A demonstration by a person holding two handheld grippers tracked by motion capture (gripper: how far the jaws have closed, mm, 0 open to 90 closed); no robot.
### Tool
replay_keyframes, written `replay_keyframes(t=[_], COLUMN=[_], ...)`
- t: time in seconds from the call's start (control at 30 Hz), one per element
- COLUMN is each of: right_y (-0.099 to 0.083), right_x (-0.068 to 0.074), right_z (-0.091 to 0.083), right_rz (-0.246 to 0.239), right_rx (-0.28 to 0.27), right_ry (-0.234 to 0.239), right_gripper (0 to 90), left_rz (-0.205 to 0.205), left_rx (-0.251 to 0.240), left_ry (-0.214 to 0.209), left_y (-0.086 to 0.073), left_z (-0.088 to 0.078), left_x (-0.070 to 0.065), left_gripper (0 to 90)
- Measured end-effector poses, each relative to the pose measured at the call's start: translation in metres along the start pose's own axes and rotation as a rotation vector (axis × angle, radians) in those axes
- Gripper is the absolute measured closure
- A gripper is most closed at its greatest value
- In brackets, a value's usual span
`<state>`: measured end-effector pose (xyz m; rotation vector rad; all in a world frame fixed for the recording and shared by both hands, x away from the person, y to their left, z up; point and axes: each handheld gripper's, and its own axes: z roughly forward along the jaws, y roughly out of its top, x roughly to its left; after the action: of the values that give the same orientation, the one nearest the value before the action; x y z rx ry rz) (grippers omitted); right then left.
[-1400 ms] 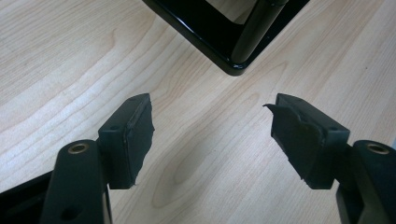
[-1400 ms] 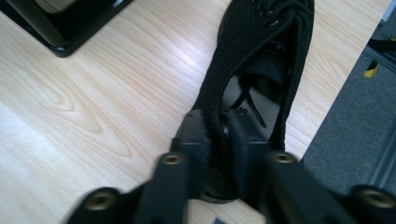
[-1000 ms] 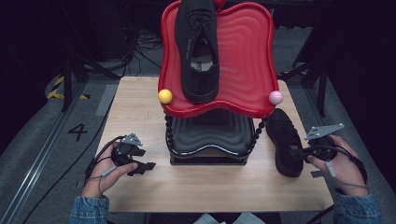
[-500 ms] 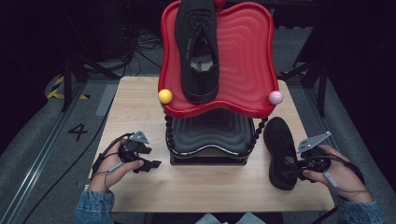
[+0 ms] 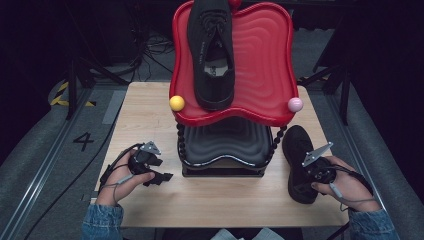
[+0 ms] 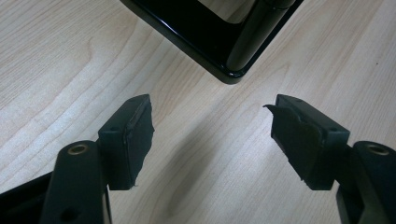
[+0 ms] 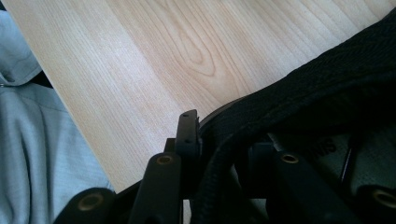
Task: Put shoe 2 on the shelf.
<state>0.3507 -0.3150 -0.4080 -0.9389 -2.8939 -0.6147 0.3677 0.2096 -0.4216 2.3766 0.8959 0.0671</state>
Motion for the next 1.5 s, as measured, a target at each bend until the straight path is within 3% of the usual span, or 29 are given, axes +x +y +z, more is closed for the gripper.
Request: replay_keyframes(t=[0.33, 0.5, 0.77, 1.0, 1.07, 1.13, 1.5], right_y=[0.002, 0.003, 0.001, -0.001, -0.003, -0.003, 0.012], right_x=[0.001, 0.001, 0.0, 0.003, 0.003, 0.002, 0.01], right_z=[0.001, 0.001, 0.001, -0.001, -0.007, -0.013, -0.058], right_rz=[0.027, 0.04, 0.077, 0.067, 0.086, 0.093, 0.049], right_rx=[0.013, 0.015, -0.001, -0.031, -0.08, -0.097, -0.087], right_ry=[-0.006, -0.004, 0.007, -0.031, -0.035, -0.031, -0.032], right_gripper=[75.8, 83.6, 86.6, 87.8, 87.7, 87.7, 87.4], left_rz=[-0.009, -0.007, -0.018, -0.024, -0.023, -0.023, -0.043], left_rx=[0.007, 0.007, -0.001, 0.012, 0.004, 0.007, 0.015], left_ry=[0.014, 0.016, 0.021, 0.022, 0.03, 0.026, 0.02], left_y=[-0.001, -0.001, -0.003, -0.005, -0.005, -0.005, -0.007], left_z=[-0.001, -0.003, -0.007, -0.009, -0.01, -0.01, -0.014], left_x=[0.003, 0.003, 0.005, 0.006, 0.007, 0.007, 0.007], left_gripper=[29.4, 29.2, 29.1, 29.3, 29.3, 29.2, 30.0])
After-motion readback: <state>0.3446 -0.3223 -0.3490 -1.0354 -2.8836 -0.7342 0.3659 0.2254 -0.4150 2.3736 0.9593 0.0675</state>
